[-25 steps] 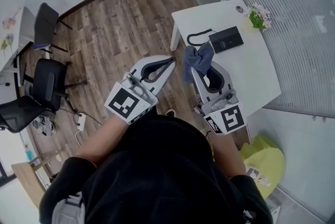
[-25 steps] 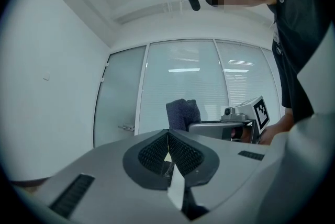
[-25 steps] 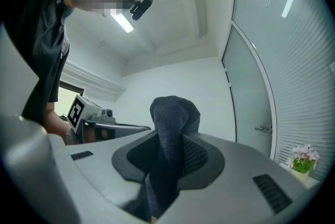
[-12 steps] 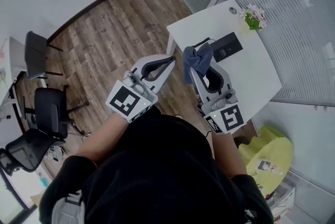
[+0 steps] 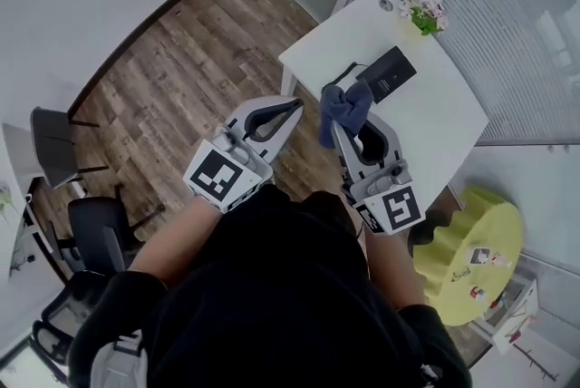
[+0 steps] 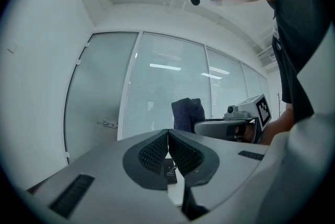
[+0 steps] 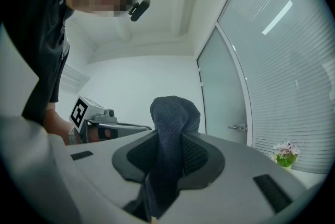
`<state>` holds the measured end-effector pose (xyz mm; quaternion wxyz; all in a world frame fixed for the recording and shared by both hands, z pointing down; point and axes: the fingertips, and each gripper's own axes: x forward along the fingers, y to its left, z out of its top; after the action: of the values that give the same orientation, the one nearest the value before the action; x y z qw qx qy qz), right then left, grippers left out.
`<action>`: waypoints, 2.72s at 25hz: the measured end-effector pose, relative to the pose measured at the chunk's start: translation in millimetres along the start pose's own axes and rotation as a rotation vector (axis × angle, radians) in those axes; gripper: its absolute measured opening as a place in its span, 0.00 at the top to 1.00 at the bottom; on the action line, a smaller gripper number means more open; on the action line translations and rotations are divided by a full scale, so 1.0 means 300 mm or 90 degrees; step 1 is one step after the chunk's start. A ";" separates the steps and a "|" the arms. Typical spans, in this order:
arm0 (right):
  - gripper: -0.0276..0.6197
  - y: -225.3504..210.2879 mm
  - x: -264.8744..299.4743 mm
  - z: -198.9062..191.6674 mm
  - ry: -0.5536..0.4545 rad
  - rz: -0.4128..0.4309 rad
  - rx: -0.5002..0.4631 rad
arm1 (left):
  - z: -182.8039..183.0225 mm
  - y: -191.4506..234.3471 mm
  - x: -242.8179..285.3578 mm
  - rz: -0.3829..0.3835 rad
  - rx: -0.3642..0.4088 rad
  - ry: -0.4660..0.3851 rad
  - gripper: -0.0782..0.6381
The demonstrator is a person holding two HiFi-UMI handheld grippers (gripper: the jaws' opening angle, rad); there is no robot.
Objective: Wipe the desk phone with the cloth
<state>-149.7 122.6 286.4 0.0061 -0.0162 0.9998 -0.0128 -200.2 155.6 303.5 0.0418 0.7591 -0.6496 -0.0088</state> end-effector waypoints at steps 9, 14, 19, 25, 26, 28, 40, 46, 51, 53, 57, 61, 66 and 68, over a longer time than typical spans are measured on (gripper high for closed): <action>0.79 -0.096 -0.002 -0.051 0.011 -0.061 0.008 | -0.052 0.023 0.117 -0.066 -0.002 0.031 0.88; 0.79 -0.218 -0.001 -0.090 0.015 -0.082 0.014 | -0.070 0.039 0.240 -0.089 0.008 0.045 0.88; 0.79 -0.367 0.003 -0.106 0.011 -0.106 0.022 | -0.094 0.065 0.371 -0.106 0.014 0.061 0.88; 0.79 -0.558 -0.003 -0.138 0.018 -0.131 0.033 | -0.093 0.088 0.571 -0.128 0.016 0.062 0.88; 0.79 -0.590 -0.007 -0.143 0.018 -0.137 0.035 | -0.094 0.090 0.606 -0.130 0.014 0.063 0.88; 0.79 -0.652 -0.019 -0.155 0.018 -0.148 0.041 | -0.106 0.092 0.674 -0.137 0.015 0.073 0.88; 0.79 -0.972 -0.165 -0.245 0.029 -0.218 0.073 | -0.165 0.018 1.019 -0.189 0.034 0.118 0.88; 0.79 -1.074 -0.208 -0.294 0.046 -0.261 0.081 | -0.216 0.002 1.120 -0.214 0.030 0.145 0.88; 0.79 -1.144 -0.203 -0.387 0.099 -0.300 0.076 | -0.277 0.022 1.202 -0.243 0.033 0.167 0.88; 0.79 -1.161 -0.199 -0.415 0.118 -0.317 0.071 | -0.314 0.033 1.227 -0.256 0.035 0.179 0.88; 0.79 -1.197 -0.188 -0.478 0.153 -0.353 0.074 | -0.388 0.065 1.279 -0.284 0.039 0.204 0.88; 0.79 -1.251 -0.154 -0.541 0.188 -0.386 0.068 | -0.465 0.120 1.330 -0.303 0.035 0.228 0.88; 0.79 -1.315 -0.109 -0.638 0.247 -0.410 0.046 | -0.539 0.173 1.387 -0.322 0.021 0.246 0.88; 0.79 -1.339 -0.089 -0.685 0.274 -0.414 0.036 | -0.572 0.188 1.413 -0.329 0.020 0.254 0.88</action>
<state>-112.9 -272.7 502.4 -0.2073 -0.3287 0.9203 -0.0445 -178.0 -262.5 496.1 0.1529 0.8861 -0.4147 0.1398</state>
